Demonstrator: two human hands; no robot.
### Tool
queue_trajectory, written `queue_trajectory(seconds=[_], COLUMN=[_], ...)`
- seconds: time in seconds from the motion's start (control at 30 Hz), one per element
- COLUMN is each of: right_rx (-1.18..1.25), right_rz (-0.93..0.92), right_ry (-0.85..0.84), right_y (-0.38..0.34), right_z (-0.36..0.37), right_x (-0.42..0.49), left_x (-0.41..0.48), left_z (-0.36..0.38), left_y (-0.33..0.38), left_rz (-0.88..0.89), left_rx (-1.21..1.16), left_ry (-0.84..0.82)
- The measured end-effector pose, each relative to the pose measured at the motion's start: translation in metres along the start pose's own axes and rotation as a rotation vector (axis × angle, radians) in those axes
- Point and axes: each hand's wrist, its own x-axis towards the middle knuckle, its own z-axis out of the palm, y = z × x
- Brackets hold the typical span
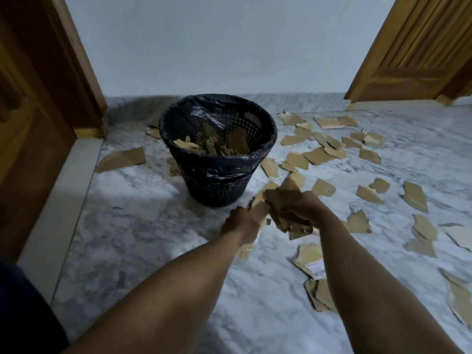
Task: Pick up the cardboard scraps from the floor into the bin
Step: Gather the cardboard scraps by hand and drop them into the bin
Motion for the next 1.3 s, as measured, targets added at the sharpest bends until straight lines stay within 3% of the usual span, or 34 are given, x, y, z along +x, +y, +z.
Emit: queue_trajectory(seconds=[0.13,0.27,0.43,0.6,0.73,0.93,1.0,1.17,1.23,1.3], right_rx=[0.213,0.231,0.272,0.192,0.039,-0.362,-0.374,-0.484,-0.521,-0.351], right_rz=[-0.109,-0.310,-0.558,-0.635,-0.575,-0.383,-0.390,-0.263,-0.170,-0.086], right_ry=[0.191,0.338,0.350,0.374,0.332,0.243,0.278,0.326,0.306,0.162], right_y=[-0.029,-0.102,-0.203,-0.254,-0.266,-0.248,-0.238,-0.207,-0.191,-0.175], right_z=[-0.085,-0.124,-0.094,-0.030,-0.006,-0.007,-0.010,-0.018,-0.016,-0.010], right_x=[-0.007,-0.007,-0.015,0.011,0.040,0.042,0.038,0.029,0.024,0.024], left_x=[-0.005,-0.015,0.002,0.026,0.042,0.053,0.056,0.068,0.057,0.053], left_z=[-0.035,-0.120,-0.230,-0.269,-0.274,-0.272,-0.272,-0.283,-0.285,-0.283], left_y=[0.100,0.168,0.161,0.113,0.092,0.075,0.063,0.028,0.015,0.003], left_rz=[0.161,0.285,0.238,0.123,0.128,0.144,0.161,0.056,-0.022,-0.046], left_rx=[-0.127,-0.164,-0.124,-0.147,-0.176,-0.169,-0.090,0.274,0.325,0.292], left_ry=[-0.026,0.047,0.229,0.422,0.472,0.223,0.184,0.351,0.287,0.120])
